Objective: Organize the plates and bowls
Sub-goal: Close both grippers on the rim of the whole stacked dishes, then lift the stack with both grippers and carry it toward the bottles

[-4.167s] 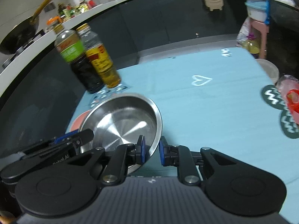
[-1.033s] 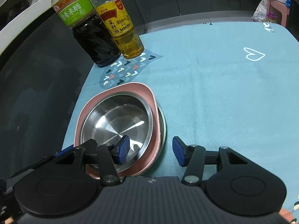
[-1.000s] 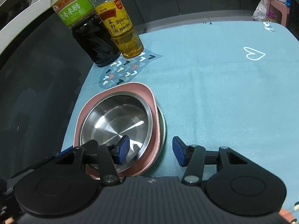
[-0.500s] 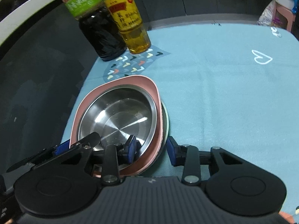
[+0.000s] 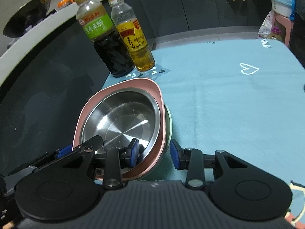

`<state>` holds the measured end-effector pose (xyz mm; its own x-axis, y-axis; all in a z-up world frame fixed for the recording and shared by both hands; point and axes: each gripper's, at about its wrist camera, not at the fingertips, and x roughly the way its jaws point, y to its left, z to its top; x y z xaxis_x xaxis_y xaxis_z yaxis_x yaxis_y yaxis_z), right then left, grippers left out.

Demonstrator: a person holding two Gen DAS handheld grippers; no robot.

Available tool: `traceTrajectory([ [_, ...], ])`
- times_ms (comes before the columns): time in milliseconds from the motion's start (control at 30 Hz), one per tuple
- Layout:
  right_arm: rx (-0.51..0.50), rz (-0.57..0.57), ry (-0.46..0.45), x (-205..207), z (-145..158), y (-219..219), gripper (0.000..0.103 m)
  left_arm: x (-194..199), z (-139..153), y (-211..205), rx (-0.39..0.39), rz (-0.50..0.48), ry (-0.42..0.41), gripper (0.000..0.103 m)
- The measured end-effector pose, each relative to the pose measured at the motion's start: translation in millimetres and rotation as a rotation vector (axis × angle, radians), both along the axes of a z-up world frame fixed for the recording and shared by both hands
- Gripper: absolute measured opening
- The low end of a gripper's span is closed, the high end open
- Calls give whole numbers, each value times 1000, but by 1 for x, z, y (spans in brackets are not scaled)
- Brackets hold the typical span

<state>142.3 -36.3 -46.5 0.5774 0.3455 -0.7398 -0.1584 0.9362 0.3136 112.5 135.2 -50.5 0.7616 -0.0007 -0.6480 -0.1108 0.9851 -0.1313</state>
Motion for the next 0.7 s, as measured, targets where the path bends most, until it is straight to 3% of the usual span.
traceTrajectory([
  [267,29,-24,-33,-34,15,-27,36,-32,15,-29,24,-29,-24,32],
  [700,27,-80,-40,-96,13,-66,36,-87,10,-73,43,-115,10,33],
])
